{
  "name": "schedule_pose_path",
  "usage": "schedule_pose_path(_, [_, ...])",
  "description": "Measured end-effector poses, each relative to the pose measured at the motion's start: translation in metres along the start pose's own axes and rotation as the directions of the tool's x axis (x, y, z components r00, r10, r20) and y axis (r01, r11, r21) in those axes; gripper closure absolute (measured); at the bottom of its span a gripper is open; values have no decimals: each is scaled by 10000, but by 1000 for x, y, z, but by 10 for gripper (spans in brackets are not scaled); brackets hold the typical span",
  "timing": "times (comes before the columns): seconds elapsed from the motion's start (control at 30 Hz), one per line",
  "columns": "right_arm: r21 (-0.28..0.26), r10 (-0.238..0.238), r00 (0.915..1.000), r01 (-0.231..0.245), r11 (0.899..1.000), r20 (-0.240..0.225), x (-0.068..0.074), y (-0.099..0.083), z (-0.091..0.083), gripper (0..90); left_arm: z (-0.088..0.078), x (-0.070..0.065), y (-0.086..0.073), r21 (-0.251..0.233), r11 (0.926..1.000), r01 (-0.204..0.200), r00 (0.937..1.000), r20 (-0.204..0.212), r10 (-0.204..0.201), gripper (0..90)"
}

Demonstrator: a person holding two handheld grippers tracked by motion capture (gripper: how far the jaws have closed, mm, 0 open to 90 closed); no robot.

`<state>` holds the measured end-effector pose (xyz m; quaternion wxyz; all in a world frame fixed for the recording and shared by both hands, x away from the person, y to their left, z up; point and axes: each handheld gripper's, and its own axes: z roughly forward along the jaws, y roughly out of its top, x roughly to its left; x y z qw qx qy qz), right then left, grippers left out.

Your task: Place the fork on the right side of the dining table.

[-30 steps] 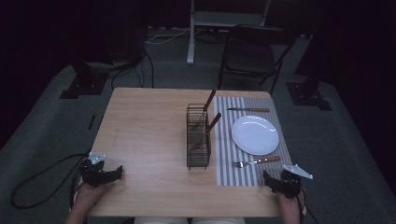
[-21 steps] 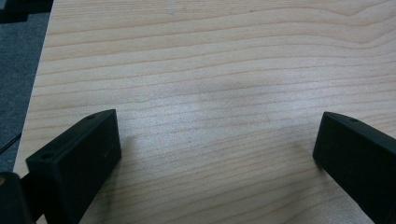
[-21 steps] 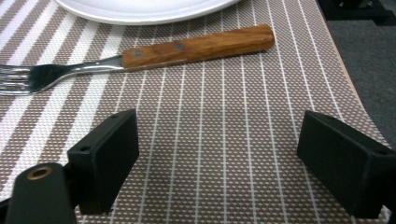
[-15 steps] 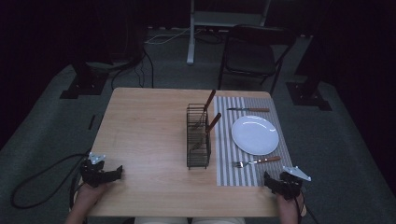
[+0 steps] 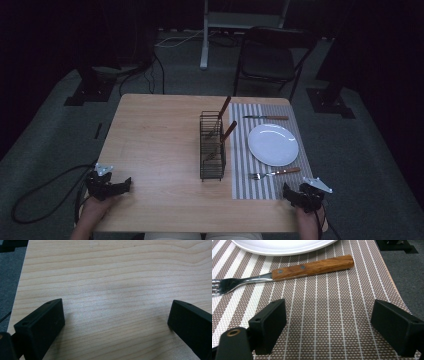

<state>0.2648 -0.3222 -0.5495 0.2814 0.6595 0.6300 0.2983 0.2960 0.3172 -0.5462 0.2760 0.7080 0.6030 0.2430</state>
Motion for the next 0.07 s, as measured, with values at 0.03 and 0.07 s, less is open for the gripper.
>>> schedule_pose_path(0.03, [0,-1,10000,1,10000,18,0,0,0,128,0,0,0,4,10000,31,10000,-31,-31,12])
schedule_pose_path(0.07, [-3,13,10000,-13,10000,18,0,0,0,128,0,0,0,4,10000,31,10000,-31,-31,12])
